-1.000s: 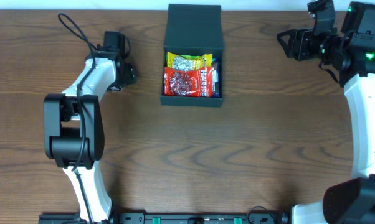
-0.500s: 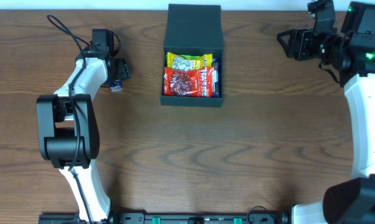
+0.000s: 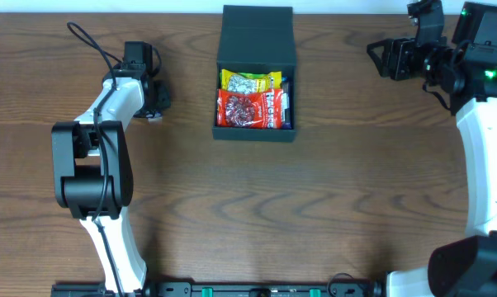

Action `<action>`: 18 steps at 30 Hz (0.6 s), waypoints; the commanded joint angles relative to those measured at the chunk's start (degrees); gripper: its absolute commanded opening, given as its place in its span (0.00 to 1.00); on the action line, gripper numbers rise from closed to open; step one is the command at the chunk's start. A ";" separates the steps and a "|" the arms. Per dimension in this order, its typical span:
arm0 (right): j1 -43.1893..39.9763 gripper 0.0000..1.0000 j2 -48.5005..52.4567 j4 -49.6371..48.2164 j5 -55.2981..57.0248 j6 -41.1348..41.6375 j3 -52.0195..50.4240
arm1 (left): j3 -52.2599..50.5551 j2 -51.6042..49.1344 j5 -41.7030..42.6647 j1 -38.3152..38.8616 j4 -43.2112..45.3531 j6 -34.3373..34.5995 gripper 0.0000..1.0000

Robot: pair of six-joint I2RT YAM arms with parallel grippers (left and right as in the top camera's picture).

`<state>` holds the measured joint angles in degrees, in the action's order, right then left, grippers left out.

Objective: Pack container
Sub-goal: 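Return the left gripper to the Eclipse mint tin and grasp it, then carry the Eclipse mint tin into the box and release it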

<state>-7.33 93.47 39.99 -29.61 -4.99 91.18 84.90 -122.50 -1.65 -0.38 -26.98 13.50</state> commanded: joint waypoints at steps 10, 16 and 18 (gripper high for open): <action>-0.52 0.63 -0.50 -0.15 -0.20 0.26 0.26 | 0.61 -1.11 0.22 -0.35 -1.18 -0.17 0.17; -0.52 0.65 -0.50 -0.59 -0.20 0.26 0.24 | 3.06 1.75 0.22 0.11 -2.47 -0.26 0.07; -0.52 0.65 -0.50 -0.57 -0.20 0.26 0.24 | 4.96 3.10 0.57 0.81 -3.04 -0.92 0.06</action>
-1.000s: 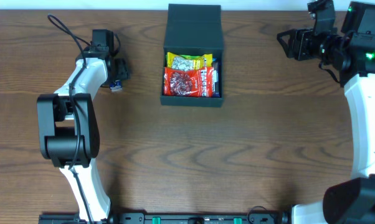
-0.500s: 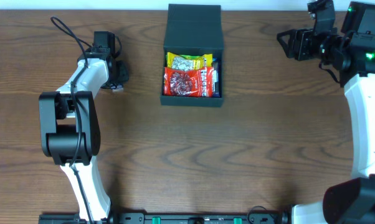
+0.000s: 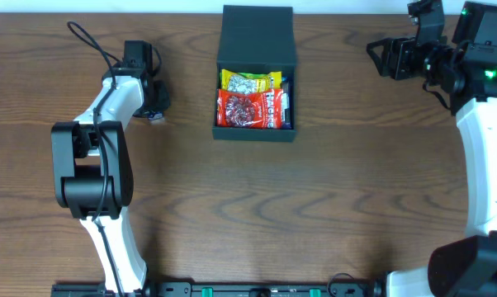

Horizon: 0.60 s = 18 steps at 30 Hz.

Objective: Pack container
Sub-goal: 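Carry the Eclipse mint tin into the box and release it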

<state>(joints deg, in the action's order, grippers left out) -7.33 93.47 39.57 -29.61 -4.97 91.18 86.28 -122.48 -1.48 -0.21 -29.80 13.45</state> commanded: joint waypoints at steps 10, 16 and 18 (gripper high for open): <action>-0.52 0.66 -0.50 -0.11 -0.17 0.22 0.26 | 11.65 6.80 15.06 9.77 3.15 -14.62 0.06; -0.52 0.66 -0.50 -0.09 -0.20 0.22 0.26 | 11.72 6.64 15.06 21.31 9.66 -0.13 0.06; -0.52 0.67 -0.50 0.07 -0.17 0.22 0.24 | 11.72 6.51 14.82 24.00 11.10 -1.77 0.06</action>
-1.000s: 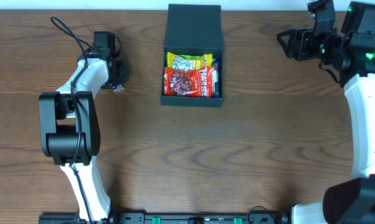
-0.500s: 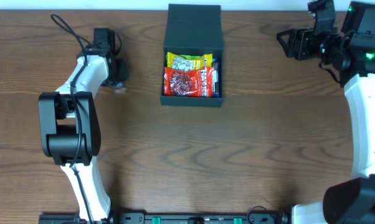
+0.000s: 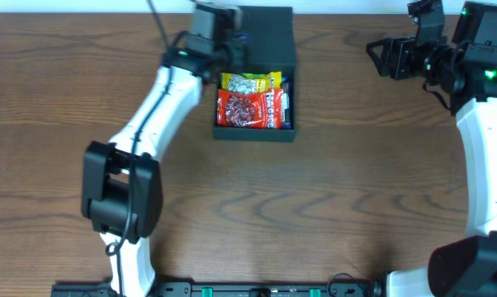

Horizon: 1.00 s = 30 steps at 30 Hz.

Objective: Pack container
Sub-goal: 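Carry the Eclipse mint tin into the box and release it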

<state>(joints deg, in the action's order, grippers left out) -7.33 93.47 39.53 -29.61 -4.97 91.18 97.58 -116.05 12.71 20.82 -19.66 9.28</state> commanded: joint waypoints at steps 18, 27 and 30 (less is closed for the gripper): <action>-0.52 0.71 -0.50 0.17 -0.20 0.20 0.24 | -0.09 -2.34 0.42 6.97 -0.17 -81.26 0.06; -0.52 0.72 -0.50 1.01 -0.20 0.20 0.24 | -0.07 -4.22 -2.84 6.54 2.60 -75.56 0.95; -0.52 0.76 -0.50 1.36 -0.22 0.20 0.24 | 0.22 -4.13 -8.57 6.43 7.76 -65.00 0.95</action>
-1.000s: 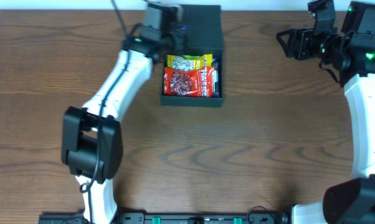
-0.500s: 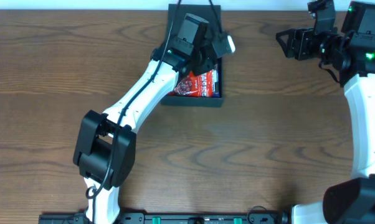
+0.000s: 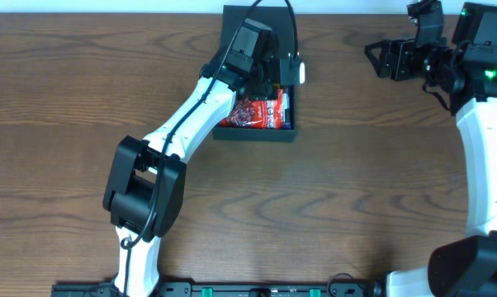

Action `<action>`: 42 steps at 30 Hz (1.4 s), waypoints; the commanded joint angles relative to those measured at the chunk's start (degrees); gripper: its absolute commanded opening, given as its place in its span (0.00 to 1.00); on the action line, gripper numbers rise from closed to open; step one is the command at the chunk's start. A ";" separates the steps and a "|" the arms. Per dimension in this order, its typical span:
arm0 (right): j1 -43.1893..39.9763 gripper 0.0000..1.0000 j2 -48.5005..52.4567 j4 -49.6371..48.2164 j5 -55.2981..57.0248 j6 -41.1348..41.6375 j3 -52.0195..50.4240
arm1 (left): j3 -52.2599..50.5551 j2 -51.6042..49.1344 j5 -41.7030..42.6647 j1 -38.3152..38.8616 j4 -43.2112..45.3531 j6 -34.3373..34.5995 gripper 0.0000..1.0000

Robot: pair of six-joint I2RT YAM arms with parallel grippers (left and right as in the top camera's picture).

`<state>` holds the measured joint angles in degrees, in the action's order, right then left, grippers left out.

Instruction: Pack container

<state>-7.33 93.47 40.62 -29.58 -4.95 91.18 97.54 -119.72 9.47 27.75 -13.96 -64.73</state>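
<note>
An open black box [image 3: 255, 134] sits at the back middle of the table, its lid [image 3: 232, 25] folded away behind it. A red snack packet [image 3: 253, 115] lies inside; whatever lies behind it is covered by my left arm. My left gripper [image 3: 288, 74] reaches over the box's right rear part, shut on a small white and blue packet [image 3: 299, 73] that sticks out over the right rim. Far off at the back right, my right gripper [image 3: 375, 56] hovers open, holding nothing.
Brown wooden table [image 3: 331, 198] all around the box. My right arm's white link [image 3: 484, 157] runs down the right edge. The left arm's base [image 3: 141, 198] stands front left of the box.
My left gripper moved from the box's left rear corner to its right rear side, with the white and blue packet now visible in it. The right arm stayed still.
At first my left gripper was at the far left of the table, over a small white and blue packet. It stayed there a moment later. Then it was at the box's left rear corner, and now it holds the packet over the box's right side.
</note>
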 commanded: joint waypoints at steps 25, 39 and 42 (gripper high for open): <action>10.91 0.01 5.66 -10.84 -1.51 3.85 -2.51 | 0.68 7.52 -0.39 -17.75 4.15 52.87 0.06; 18.71 0.01 25.11 -28.85 -10.99 15.04 -2.49 | 0.66 7.52 7.10 -25.97 -1.27 64.06 0.06; 19.76 0.01 26.73 -31.52 -10.91 15.63 -2.49 | 0.66 7.52 7.10 -25.97 -2.14 64.06 0.06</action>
<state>11.05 119.42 10.35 -38.61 8.45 88.99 97.54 -112.62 15.53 1.72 -15.66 -1.58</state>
